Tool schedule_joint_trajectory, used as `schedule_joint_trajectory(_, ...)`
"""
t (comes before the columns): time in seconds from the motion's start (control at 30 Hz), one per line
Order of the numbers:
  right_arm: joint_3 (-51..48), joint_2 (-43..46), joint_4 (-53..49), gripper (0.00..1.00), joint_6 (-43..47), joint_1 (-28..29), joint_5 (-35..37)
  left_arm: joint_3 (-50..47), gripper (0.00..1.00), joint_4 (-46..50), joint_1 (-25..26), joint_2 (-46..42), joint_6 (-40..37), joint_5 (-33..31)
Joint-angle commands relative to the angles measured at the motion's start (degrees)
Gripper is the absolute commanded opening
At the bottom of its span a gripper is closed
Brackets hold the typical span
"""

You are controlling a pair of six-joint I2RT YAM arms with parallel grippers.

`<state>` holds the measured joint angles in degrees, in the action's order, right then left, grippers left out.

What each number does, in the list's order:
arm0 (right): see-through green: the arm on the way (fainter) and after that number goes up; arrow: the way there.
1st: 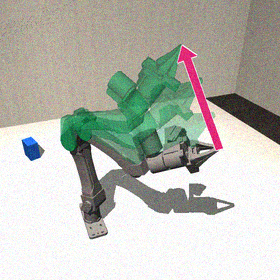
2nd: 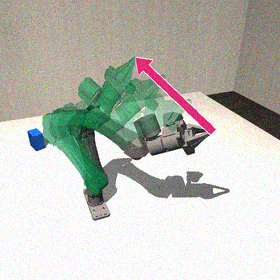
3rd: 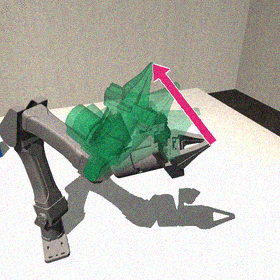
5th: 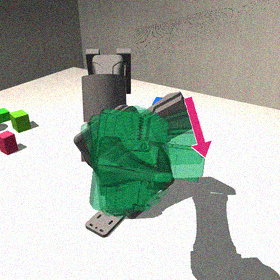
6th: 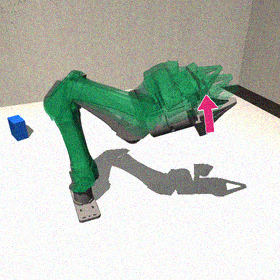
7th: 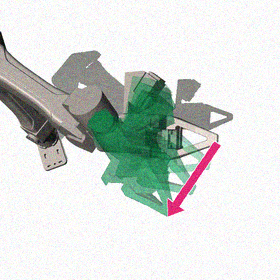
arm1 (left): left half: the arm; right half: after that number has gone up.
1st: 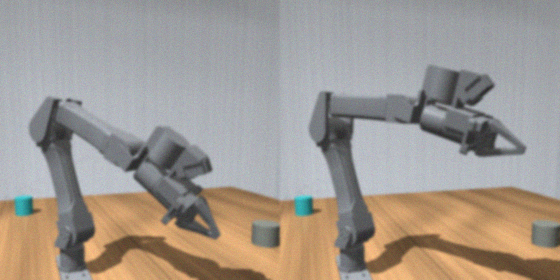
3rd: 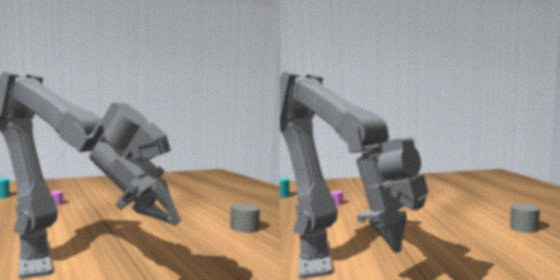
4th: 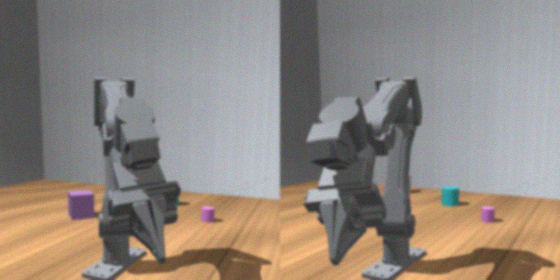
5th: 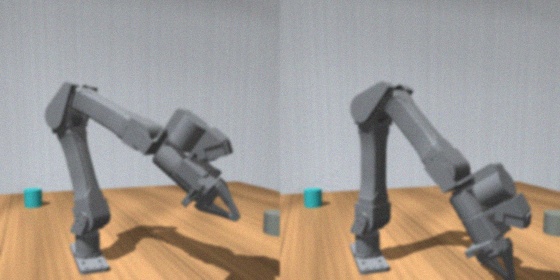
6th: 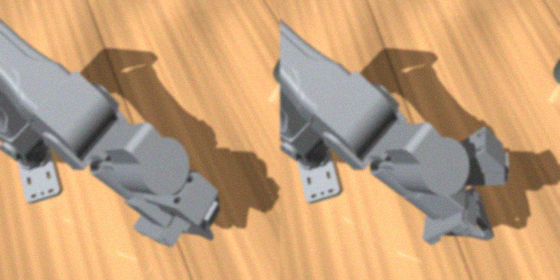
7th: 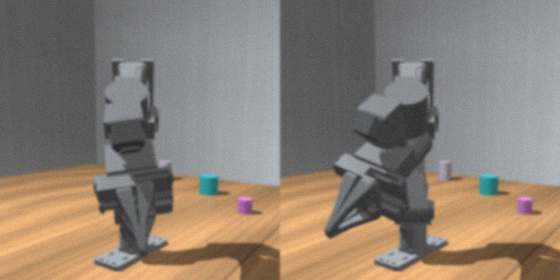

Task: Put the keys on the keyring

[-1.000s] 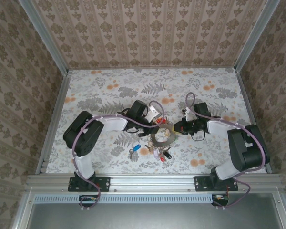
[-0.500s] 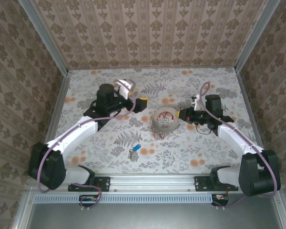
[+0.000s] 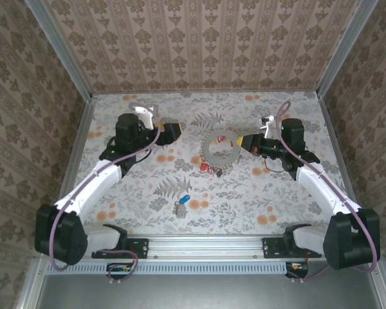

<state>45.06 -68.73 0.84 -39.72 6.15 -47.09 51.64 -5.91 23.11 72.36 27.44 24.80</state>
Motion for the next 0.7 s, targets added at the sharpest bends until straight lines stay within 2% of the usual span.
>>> schedule_joint_trajectory(0.0,3.34,0.63,5.12,0.0,-2.7,0.35,-3.43,2.16,0.83,-2.51,-0.23,4.27,8.57,14.54)
schedule_joint_trajectory(0.1,4.37,0.28,5.44,0.0,-2.97,0.7,-3.45,3.6,0.79,-4.98,-0.09,7.68,12.11,18.97)
schedule_joint_trajectory(0.27,5.07,-0.68,8.02,0.0,-4.56,1.14,-4.01,6.37,0.8,-5.93,0.69,11.29,13.67,23.74)
schedule_joint_trajectory(0.37,5.63,-1.52,9.63,0.0,-5.43,1.65,-4.41,7.88,0.75,-7.38,1.89,13.76,15.28,26.58)
schedule_joint_trajectory(0.5,6.33,-2.44,10.66,0.0,-5.79,2.22,-4.75,9.59,0.67,-8.81,2.72,15.51,16.08,27.89)
schedule_joint_trajectory(0.53,6.48,-2.62,10.96,0.0,-5.95,2.37,-4.96,10.06,0.65,-8.28,4.49,15.81,15.76,27.77)
schedule_joint_trajectory(0.67,7.29,-3.25,11.92,0.0,-6.07,2.72,-5.46,10.79,0.58,-8.24,4.66,16.4,15.82,27.76)
